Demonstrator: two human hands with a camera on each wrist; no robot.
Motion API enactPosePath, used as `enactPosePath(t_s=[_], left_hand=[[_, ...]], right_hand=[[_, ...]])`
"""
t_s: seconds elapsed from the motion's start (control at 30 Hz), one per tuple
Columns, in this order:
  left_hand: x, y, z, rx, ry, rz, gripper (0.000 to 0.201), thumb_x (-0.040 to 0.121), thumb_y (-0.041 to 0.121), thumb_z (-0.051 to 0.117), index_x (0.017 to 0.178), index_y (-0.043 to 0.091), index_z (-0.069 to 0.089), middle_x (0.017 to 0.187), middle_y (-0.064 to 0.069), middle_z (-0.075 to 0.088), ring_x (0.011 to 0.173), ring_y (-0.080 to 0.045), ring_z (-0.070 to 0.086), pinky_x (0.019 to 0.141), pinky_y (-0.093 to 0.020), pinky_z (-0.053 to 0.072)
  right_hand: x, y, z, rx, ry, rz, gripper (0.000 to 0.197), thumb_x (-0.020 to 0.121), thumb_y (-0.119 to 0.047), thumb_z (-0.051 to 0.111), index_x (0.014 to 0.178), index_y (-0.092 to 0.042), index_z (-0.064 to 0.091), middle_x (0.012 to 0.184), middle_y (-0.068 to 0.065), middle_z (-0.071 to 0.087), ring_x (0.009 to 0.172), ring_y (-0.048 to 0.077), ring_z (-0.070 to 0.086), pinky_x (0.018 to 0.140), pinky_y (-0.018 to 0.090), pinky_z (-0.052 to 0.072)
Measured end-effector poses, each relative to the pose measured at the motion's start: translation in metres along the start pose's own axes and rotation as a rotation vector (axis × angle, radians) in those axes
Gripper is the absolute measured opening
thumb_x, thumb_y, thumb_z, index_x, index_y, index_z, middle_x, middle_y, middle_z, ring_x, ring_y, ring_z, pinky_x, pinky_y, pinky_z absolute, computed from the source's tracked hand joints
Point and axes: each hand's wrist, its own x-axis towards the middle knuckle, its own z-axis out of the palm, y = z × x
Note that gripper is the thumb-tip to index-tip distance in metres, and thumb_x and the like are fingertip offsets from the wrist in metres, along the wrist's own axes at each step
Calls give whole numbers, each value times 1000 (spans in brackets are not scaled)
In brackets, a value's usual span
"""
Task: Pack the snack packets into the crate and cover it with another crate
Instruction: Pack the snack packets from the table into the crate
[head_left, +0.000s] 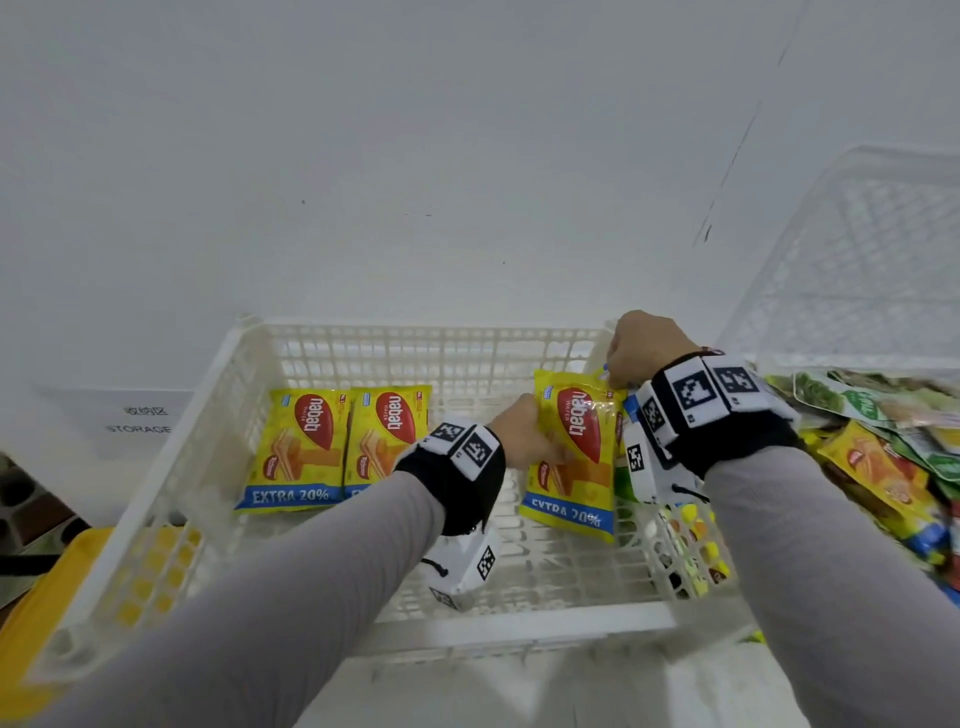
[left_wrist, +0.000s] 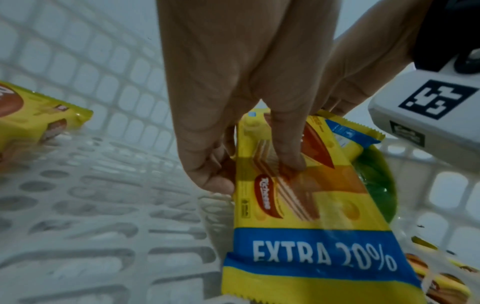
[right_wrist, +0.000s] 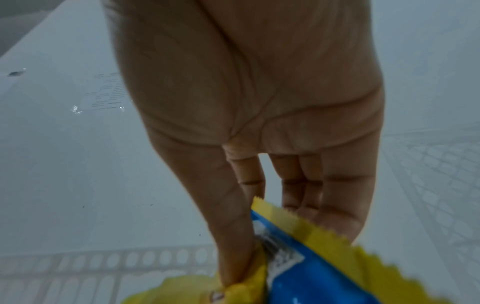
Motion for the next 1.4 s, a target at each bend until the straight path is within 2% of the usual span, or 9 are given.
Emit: enactPosePath(t_s=[0.1, 0.27, 0.5, 0.7, 0.83, 0.97, 1.1, 1.2, 1.4], left_hand=[[-6, 0, -5, -75, -26, 37, 29, 84, 3, 67, 108, 8, 51, 110, -10, 60, 85, -19, 61, 68, -21, 54], [-15, 2, -28, -45, 56, -15, 46, 88, 11, 63, 127, 5, 40, 120, -14, 59, 103, -29, 61, 89, -46, 51], [-36, -24, -98, -151, 364, -105, 19, 90, 5, 59, 99, 15, 46, 72, 4, 64, 52, -9, 59, 43, -22, 47], [-64, -55, -144, -7, 456, -324, 49, 88, 10, 62, 127, 10, 33, 115, -28, 58, 100, -41, 60, 82, -56, 50], [-74, -66, -161, 151, 496, -414, 62, 87, 12, 59, 135, 9, 19, 97, -20, 61, 86, -34, 62, 74, -42, 50], [-77, -77, -163, 239, 526, -439, 70, 88, 3, 48, 142, 14, 5, 119, -28, 53, 104, -43, 58, 89, -46, 49], [-75, -83, -154, 393, 595, -403, 71, 90, -2, 36, 146, 15, -3, 124, -32, 50, 105, -44, 56, 84, -43, 47], [-74, -85, -153, 522, 598, -400, 67, 90, 1, 36, 147, 24, 8, 124, -30, 46, 103, -42, 56, 77, -39, 45], [-77, -85, -150, 697, 471, -490, 51, 91, 3, 39, 139, 17, 33, 136, -24, 29, 107, -39, 54, 86, -37, 46]], right_hand=[[1, 3, 2, 50, 33, -10, 16, 80, -2, 60, 94, 3, 64, 97, 15, 65, 96, 30, 62, 71, 29, 47], [-2, 14, -1, 125, 75, -18, 22, 85, -9, 61, 102, 4, 65, 101, 17, 66, 89, 30, 61, 75, 32, 52], [-18, 12, -9, 280, 184, -130, 10, 82, -5, 67, 82, 4, 72, 61, 3, 56, 52, 8, 46, 48, 18, 35], [-31, -29, -19, 341, 235, -408, 10, 79, -14, 73, 71, -9, 69, 51, -6, 46, 48, 4, 39, 45, 15, 31], [-34, -74, -4, 392, 304, -540, 5, 76, -13, 74, 74, -11, 71, 54, -11, 46, 51, 6, 42, 49, 7, 33], [-40, -115, 28, 274, 339, -623, 5, 83, -10, 63, 84, -12, 67, 84, 5, 68, 81, 25, 60, 71, 30, 47], [-57, -143, 56, -48, 406, -790, 13, 81, 1, 49, 79, -12, 49, 64, 4, 53, 60, 26, 47, 49, 27, 28], [-66, -156, 73, -157, 322, -901, 20, 76, 4, 50, 73, -15, 43, 58, 0, 37, 56, 24, 41, 45, 25, 22], [-55, -156, 103, -188, -56, -1094, 14, 83, -2, 56, 92, -6, 66, 96, 10, 62, 89, 27, 57, 69, 35, 47]])
